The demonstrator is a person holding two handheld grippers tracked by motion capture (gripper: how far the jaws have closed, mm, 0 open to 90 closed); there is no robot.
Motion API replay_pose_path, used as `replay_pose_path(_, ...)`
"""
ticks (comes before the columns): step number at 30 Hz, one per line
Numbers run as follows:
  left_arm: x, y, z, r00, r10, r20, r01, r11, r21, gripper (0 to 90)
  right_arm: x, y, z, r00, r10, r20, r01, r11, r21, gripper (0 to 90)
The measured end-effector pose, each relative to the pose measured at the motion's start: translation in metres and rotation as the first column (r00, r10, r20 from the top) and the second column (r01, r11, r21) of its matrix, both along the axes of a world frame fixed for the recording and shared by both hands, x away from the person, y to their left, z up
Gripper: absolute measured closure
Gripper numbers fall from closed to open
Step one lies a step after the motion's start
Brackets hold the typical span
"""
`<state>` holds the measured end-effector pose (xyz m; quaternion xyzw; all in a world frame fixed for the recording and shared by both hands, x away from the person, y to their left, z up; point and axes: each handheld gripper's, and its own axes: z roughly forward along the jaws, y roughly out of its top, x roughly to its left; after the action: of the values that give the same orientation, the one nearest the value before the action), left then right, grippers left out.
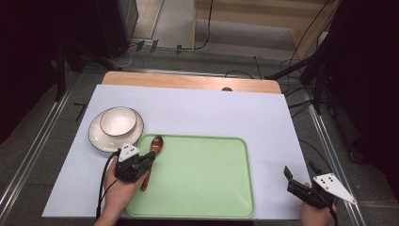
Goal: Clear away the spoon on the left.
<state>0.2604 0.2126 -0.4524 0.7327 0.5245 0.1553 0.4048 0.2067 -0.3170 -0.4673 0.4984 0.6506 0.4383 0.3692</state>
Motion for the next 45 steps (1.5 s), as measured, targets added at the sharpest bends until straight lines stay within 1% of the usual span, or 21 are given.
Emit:
replay_pose_path(2, 0.004, -0.002, -0.001, 0.9999, 0.009, -0.012, -0.009, 0.9998, 0.018, 87.3, 0.000, 0.000, -0.001, 1.0000, -0.002, -0.004, 0.002, 1.0000, 0.002, 13.1)
replay_pose_path(3, 0.006, -0.002, -0.002, 0.9996, 0.011, -0.025, -0.011, 0.9999, 0.004, 87.3, 0.000, -0.001, -0.001, 1.0000, -0.003, -0.004, 0.003, 1.0000, 0.001, 13.1)
replay_pose_path(5, 0.009, -0.002, -0.004, 0.9986, 0.021, -0.048, -0.022, 0.9998, -0.003, 88.2, 0.000, -0.001, -0.001, 1.0000, -0.002, -0.004, 0.002, 1.0000, -0.002, 13.1)
replay_pose_path(7, 0.010, -0.001, -0.006, 0.9984, 0.022, -0.052, -0.022, 0.9997, -0.010, 88.7, 0.000, 0.000, -0.001, 1.0000, -0.001, -0.005, 0.001, 1.0000, -0.003, 13.1)
replay_pose_path(9, 0.011, 0.002, -0.006, 0.9979, 0.033, -0.055, -0.035, 0.9991, -0.026, 88.7, 0.000, 0.000, -0.001, 1.0000, 0.000, -0.009, 0.000, 1.0000, -0.003, 13.1)
replay_pose_path(11, 0.011, 0.004, -0.006, 0.9973, 0.047, -0.057, -0.049, 0.9985, -0.027, 88.8, 0.000, 0.001, -0.001, 1.0000, 0.000, -0.008, 0.000, 1.0000, -0.003, 13.1)
replay_pose_path(13, 0.011, 0.009, -0.006, 0.9960, 0.056, -0.069, -0.060, 0.9969, -0.051, 88.9, 0.001, 0.001, -0.002, 0.9999, 0.002, -0.010, -0.002, 1.0000, -0.008, 13.1)
replay_pose_path(19, 0.011, 0.010, -0.006, 0.9959, 0.059, -0.068, -0.062, 0.9966, -0.054, 88.8, 0.001, 0.001, -0.002, 0.9999, 0.004, -0.011, -0.004, 0.9999, -0.010, 13.1)
replay_pose_path(21, 0.010, 0.011, -0.005, 0.9969, 0.055, -0.056, -0.058, 0.9967, -0.057, 87.7, 0.001, 0.001, -0.002, 0.9999, 0.005, -0.011, -0.005, 0.9999, -0.011, 13.1)
replay_pose_path(22, 0.009, 0.011, -0.005, 0.9982, 0.042, -0.044, -0.045, 0.9968, -0.066, 85.9, 0.001, 0.001, -0.002, 0.9999, 0.006, -0.012, -0.006, 0.9999, -0.011, 13.1)
replay_pose_path(25, 0.005, 0.012, -0.003, 0.9989, 0.044, -0.015, -0.045, 0.9977, -0.052, 74.7, 0.001, 0.002, -0.002, 0.9999, 0.006, -0.012, -0.006, 0.9999, -0.011, 13.1)
replay_pose_path(27, 0.003, 0.014, 0.000, 0.9998, 0.018, 0.002, -0.018, 0.9972, -0.072, 65.6, 0.002, 0.002, -0.002, 0.9999, 0.005, -0.012, -0.005, 0.9999, -0.012, 13.1)
replay_pose_path(28, 0.001, 0.016, 0.002, 0.9998, 0.006, 0.019, -0.005, 0.9978, -0.067, 58.9, 0.002, 0.001, -0.002, 0.9999, 0.005, -0.012, -0.006, 0.9999, -0.012, 13.1)
replay_pose_path(29, 0.000, 0.016, 0.003, 0.9996, 0.004, 0.029, -0.003, 0.9980, -0.063, 48.9, 0.002, 0.001, -0.002, 0.9999, 0.005, -0.012, -0.005, 0.9999, -0.010, 13.1)
replay_pose_path(30, -0.001, 0.018, 0.004, 0.9992, 0.003, 0.040, -0.001, 0.9982, -0.060, 36.1, 0.001, 0.001, -0.002, 0.9999, 0.007, -0.011, -0.007, 0.9999, -0.010, 13.1)
replay_pose_path(31, -0.002, 0.020, 0.006, 0.9988, -0.005, 0.049, 0.009, 0.9976, -0.069, 36.1, 0.001, 0.001, -0.002, 0.9999, 0.007, -0.011, -0.007, 0.9999, -0.010, 13.1)
replay_pose_path(33, -0.004, 0.023, 0.009, 0.9984, -0.006, 0.056, 0.010, 0.9980, -0.063, 21.9, 0.001, 0.001, -0.002, 0.9999, 0.005, -0.010, -0.005, 1.0000, -0.009, 13.1)
replay_pose_path(34, -0.005, 0.024, 0.011, 0.9981, -0.012, 0.060, 0.015, 0.9987, -0.049, 12.2, 0.001, 0.001, -0.002, 0.9999, 0.004, -0.011, -0.004, 1.0000, -0.005, 13.1)
replay_pose_path(36, -0.008, 0.027, 0.014, 0.9980, -0.011, 0.062, 0.013, 0.9994, -0.032, 1.3, 0.001, 0.001, -0.002, 1.0000, 0.003, -0.009, -0.003, 1.0000, -0.006, 13.1)
replay_pose_path(41, -0.013, 0.034, 0.020, 0.9938, -0.007, 0.111, 0.014, 0.9981, -0.059, 0.0, 0.000, 0.000, -0.001, 1.0000, 0.001, -0.006, -0.001, 1.0000, -0.004, 13.1)
replay_pose_path(45, -0.017, 0.037, 0.021, 0.9928, -0.012, 0.119, 0.019, 0.9978, -0.063, 0.0, 0.000, 0.000, -0.001, 1.0000, -0.002, -0.006, 0.002, 1.0000, -0.003, 13.1)
